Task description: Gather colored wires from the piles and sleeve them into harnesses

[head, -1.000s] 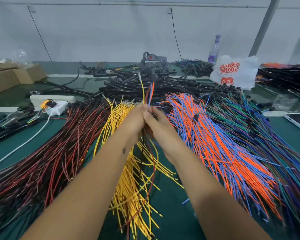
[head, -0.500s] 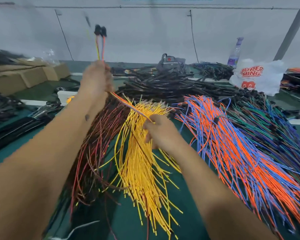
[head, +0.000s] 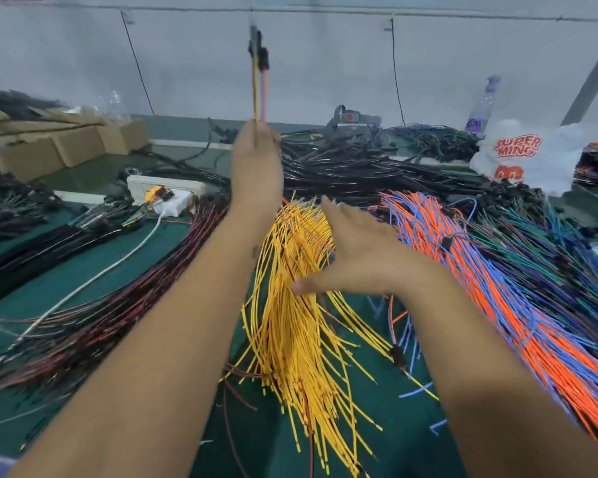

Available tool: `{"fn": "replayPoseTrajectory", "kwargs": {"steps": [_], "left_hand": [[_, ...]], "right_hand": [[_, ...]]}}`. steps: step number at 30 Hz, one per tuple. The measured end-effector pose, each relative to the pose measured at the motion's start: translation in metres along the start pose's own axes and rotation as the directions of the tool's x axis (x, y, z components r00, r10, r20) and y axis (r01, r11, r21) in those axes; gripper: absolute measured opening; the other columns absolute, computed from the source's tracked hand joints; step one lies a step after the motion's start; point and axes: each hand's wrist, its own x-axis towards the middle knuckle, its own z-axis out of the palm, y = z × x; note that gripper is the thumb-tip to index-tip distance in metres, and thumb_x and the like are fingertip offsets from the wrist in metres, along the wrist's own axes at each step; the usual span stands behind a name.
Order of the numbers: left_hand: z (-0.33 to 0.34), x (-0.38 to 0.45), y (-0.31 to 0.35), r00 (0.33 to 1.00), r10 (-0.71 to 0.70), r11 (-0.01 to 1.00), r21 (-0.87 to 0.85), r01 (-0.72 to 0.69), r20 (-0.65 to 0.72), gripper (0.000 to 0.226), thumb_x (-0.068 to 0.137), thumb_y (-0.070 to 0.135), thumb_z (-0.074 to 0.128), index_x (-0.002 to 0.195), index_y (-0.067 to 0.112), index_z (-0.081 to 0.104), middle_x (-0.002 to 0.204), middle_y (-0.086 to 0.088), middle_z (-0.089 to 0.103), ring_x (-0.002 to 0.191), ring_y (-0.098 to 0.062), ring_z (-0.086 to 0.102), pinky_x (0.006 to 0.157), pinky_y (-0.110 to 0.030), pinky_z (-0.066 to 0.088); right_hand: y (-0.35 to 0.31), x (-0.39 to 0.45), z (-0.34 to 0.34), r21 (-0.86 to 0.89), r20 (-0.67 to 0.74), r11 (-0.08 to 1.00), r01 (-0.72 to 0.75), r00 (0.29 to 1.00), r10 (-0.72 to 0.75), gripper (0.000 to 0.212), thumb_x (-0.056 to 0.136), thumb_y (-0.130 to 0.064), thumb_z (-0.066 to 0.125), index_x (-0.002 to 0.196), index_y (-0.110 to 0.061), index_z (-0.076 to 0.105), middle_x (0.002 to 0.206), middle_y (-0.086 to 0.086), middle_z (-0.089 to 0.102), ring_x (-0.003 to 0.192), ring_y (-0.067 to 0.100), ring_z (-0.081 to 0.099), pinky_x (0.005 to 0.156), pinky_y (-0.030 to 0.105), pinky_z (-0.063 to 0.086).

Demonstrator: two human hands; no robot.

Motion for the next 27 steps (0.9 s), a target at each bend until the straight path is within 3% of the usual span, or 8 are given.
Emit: {"fn": "replayPoseTrajectory", "kwargs": {"steps": [5,9,14,17,20,22,25,27], "left_hand": [[0.036,-0.017,0.012,0.984,-0.163,0.889,-0.443,0.116,-0.070,0.034,0.104,0.018,0.030,0.072,0.016,0.041,0.044,0.009,0.032,0.036,-0.007,0.025,0.037,-0.017,0.019],[0.040,-0.009,0.019,0.946,0.225,0.940,-0.205,-0.274,-0.235,0.028,0.101,0.023,0.033,0.074,0.023,0.039,0.065,0.003,0.035,0.062,-0.021,0.033,0.060,-0.038,0.029],[0.050,0.007,0.028,0.796,0.605,0.788,0.175,-0.591,-0.036,0.025,0.100,0.030,0.030,0.077,0.032,0.037,0.063,0.012,0.036,0.057,-0.003,0.035,0.061,-0.032,0.028],[0.057,0.013,0.025,0.776,0.615,0.707,0.338,-0.621,0.140,0.026,0.100,0.037,0.028,0.076,0.032,0.037,0.059,0.008,0.036,0.052,-0.006,0.036,0.056,-0.031,0.023],[0.083,0.001,0.005,0.871,0.388,0.738,0.464,-0.490,0.303,0.025,0.096,0.035,0.032,0.078,0.026,0.046,0.065,0.001,0.043,0.064,-0.017,0.037,0.058,-0.036,0.025],[0.112,-0.025,-0.020,0.916,0.091,0.910,0.341,-0.236,0.391,0.026,0.093,0.022,0.037,0.069,0.018,0.047,0.054,0.003,0.042,0.058,-0.021,0.038,0.051,-0.033,0.027],[0.146,-0.083,-0.051,0.844,-0.310,0.947,0.069,0.312,0.437,0.034,0.097,0.009,0.036,0.066,0.019,0.044,0.036,0.009,0.034,0.033,-0.008,0.029,0.037,-0.013,0.020],[0.154,-0.114,-0.069,0.785,-0.377,0.893,-0.033,0.449,0.491,0.032,0.098,0.022,0.040,0.067,0.019,0.041,0.036,0.009,0.036,0.037,-0.006,0.030,0.034,-0.012,0.022]], "right_hand": [[-0.013,0.007,0.018,0.534,-0.348,0.839,0.102,0.931,0.109,0.032,0.094,-0.014,0.047,0.124,-0.016,0.055,0.110,0.010,0.065,0.107,0.033,0.060,0.089,0.044,0.049],[0.002,-0.004,0.019,0.441,-0.339,0.891,0.104,0.939,0.058,0.021,0.098,-0.017,0.040,0.099,-0.013,0.061,0.087,0.007,0.065,0.087,0.029,0.061,0.076,0.040,0.048],[0.030,-0.030,0.006,0.512,0.064,0.859,-0.030,0.998,-0.004,0.028,0.103,-0.014,0.038,0.076,-0.018,0.044,0.065,0.000,0.047,0.047,0.005,0.055,0.045,0.018,0.039],[0.037,-0.051,0.007,0.425,0.381,0.894,-0.144,0.924,-0.032,0.023,0.102,-0.013,0.035,0.083,-0.007,0.047,0.062,0.013,0.049,0.038,0.019,0.045,0.038,0.022,0.036],[0.031,-0.072,0.004,0.291,0.553,0.946,-0.139,0.832,-0.048,0.040,0.104,-0.033,0.035,0.104,0.003,0.053,0.082,0.019,0.056,0.051,0.029,0.056,0.050,0.032,0.053],[0.028,-0.083,-0.009,0.226,0.506,0.973,-0.049,0.859,-0.074,0.050,0.102,-0.044,0.037,0.104,0.001,0.058,0.075,0.017,0.059,0.054,0.029,0.064,0.057,0.037,0.058],[0.042,-0.093,-0.032,0.168,0.313,0.984,0.060,0.943,-0.111,0.045,0.101,-0.045,0.042,0.075,-0.011,0.056,0.054,0.003,0.058,0.042,0.015,0.060,0.042,0.022,0.048],[0.061,-0.098,-0.042,0.178,0.229,0.984,0.026,0.971,-0.067,0.043,0.100,-0.044,0.043,0.085,-0.009,0.063,0.065,0.008,0.065,0.054,0.020,0.064,0.048,0.021,0.044]]}}
